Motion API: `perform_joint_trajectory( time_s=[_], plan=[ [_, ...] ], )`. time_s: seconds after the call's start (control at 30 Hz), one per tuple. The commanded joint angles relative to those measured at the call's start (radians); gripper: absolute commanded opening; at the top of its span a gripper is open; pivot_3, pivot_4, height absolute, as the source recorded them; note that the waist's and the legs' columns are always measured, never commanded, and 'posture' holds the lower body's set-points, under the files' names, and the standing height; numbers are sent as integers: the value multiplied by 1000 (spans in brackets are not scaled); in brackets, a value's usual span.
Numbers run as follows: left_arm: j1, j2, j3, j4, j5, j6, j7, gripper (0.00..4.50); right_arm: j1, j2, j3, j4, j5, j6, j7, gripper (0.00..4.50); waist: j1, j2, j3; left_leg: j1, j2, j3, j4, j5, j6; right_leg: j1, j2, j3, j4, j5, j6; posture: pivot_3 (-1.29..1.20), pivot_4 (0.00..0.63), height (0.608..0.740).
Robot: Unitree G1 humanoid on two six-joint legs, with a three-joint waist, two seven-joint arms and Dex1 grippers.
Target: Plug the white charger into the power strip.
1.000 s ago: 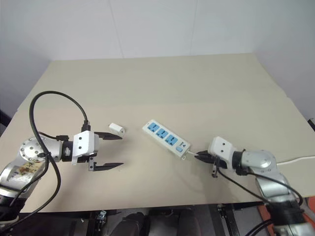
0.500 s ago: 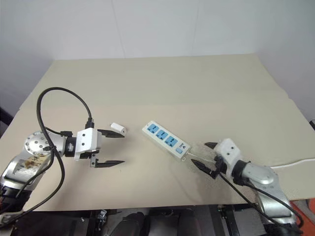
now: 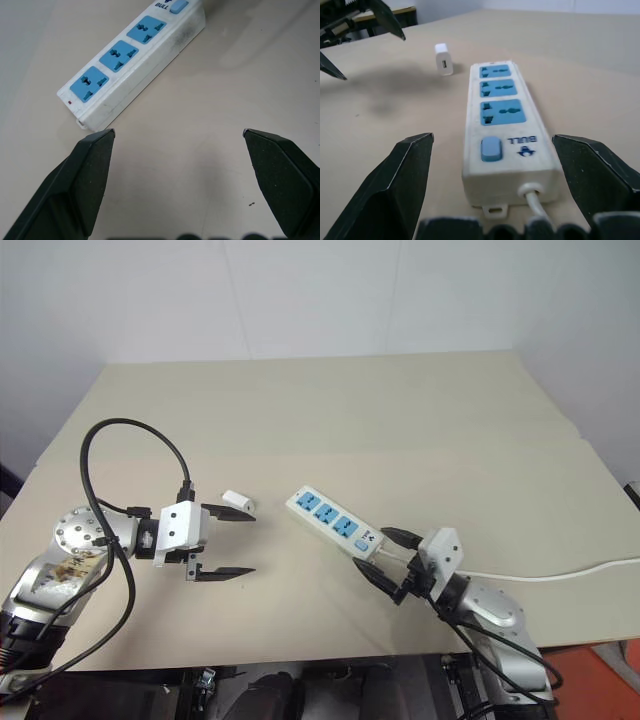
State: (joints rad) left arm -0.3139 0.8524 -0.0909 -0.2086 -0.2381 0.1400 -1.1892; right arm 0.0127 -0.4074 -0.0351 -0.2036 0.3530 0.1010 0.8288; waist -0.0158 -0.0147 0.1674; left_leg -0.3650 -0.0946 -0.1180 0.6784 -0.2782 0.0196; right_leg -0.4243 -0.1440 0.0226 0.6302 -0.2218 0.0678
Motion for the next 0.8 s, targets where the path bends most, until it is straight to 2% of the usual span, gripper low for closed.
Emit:
perform_joint_trajectory(
  time_s=[0.03,0.8],
  plan=[
    [8,12,28,-37,-8,1,11,4500,-32,13,12,37,-37,-67,-21,4456,0,0,0,0,0,0,0,0,0,0,0,0,0,0,0,0,150,740],
    [25,5,24,-69,-8,17,38,4500,-117,33,115,174,-93,-120,17,4456,-6,0,0,4,4,7,0,-2,-1,0,6,8,1,0,-1,0,150,740]
  ],
)
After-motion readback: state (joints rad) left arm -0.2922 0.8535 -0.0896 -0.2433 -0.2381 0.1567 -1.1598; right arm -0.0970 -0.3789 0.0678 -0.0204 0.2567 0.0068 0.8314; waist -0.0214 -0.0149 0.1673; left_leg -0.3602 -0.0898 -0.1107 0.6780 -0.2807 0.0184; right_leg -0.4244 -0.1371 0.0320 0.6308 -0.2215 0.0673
